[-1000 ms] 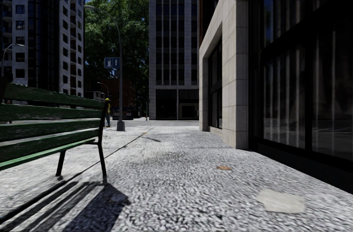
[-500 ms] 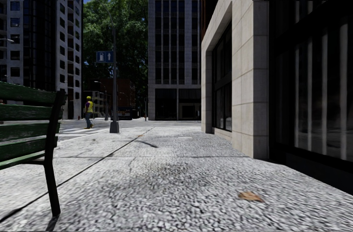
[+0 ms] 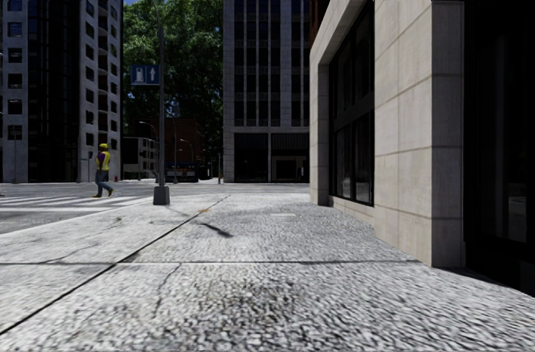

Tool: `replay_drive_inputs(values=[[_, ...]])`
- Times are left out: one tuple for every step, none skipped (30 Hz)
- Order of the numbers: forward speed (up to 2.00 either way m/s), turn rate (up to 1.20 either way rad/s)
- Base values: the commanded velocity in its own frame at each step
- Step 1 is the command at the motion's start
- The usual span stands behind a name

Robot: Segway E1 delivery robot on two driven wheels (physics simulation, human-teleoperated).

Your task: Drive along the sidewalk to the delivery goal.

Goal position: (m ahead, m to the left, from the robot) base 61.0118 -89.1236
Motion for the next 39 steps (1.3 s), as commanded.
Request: replay_drive_inputs(values=[[2.00,0.00],[2.00,0.00],[2.00,0.00],[2.00,0.00],[2.00,0.00],[2.00,0.00],[2.00,0.00],[2.00,0.00],[2.00,0.00],[2.00,0.00],[2.00,0.00],[2.00,0.00],[2.00,0.00],[2.00,0.00],[2.00,0.00],[2.00,0.00],[2.00,0.00],[2.00,0.00],[2.00,0.00],[2.00,0.00],[2.00,0.00],[2.00,0.00],[2.00,0.00],[2.00,0.00],[2.00,0.00],[2.00,0.00],[2.00,0.00],[2.00,0.00],[2.00,0.00],[2.00,0.00],[2.00,0.00],[2.00,0.00],[2.00,0.00],[2.00,0.00],[2.00,0.00],[2.00,0.00],[2.00,0.00],[2.00,0.00],[2.00,0.00]])
